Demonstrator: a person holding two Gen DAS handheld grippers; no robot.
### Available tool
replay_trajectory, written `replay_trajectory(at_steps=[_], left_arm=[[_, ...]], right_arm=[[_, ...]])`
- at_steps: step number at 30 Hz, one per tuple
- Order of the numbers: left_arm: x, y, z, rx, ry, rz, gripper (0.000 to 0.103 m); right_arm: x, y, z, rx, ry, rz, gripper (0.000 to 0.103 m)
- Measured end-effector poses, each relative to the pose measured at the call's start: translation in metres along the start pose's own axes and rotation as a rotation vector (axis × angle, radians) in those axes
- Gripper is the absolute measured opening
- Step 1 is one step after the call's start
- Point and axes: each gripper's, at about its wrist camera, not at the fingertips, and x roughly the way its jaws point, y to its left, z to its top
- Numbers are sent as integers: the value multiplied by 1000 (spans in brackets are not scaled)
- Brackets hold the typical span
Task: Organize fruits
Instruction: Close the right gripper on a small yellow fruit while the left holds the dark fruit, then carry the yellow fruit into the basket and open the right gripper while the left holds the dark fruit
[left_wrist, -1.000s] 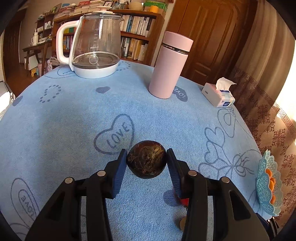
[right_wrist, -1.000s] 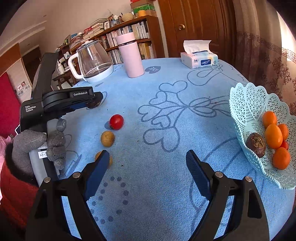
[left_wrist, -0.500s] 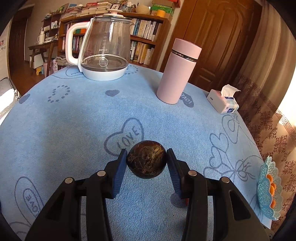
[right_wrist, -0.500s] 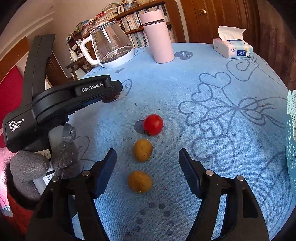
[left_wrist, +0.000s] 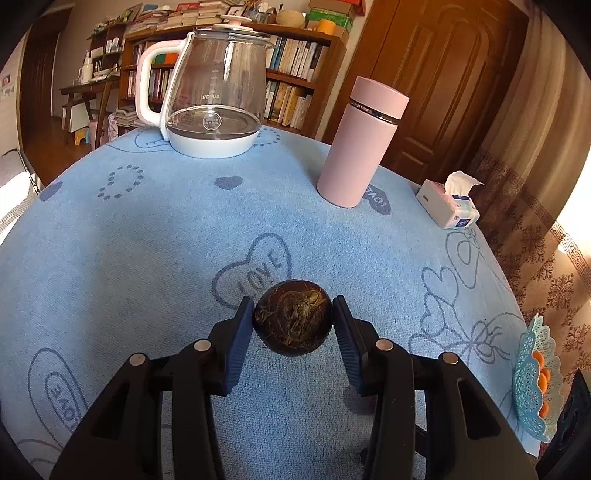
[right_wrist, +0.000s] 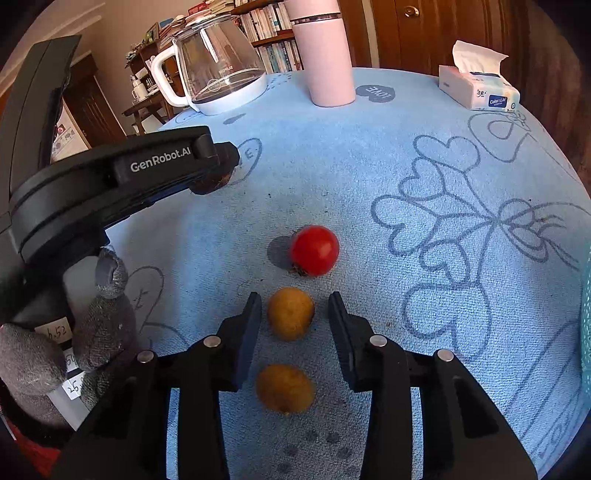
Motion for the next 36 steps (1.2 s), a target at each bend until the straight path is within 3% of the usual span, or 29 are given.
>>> replay_trajectory(at_steps=[6,21,36], left_arm=[[0,0,0,-2,1,-1,44],[-1,-4,-2,8,-2,-11,44],[-7,-16,-8,47,-9,-36,44]], right_arm=[[-2,-2,-1,10,-3,7,26],[-29,-17,-4,83,-75,13,26],[-65,-41,-7,145,-161,-38,26]])
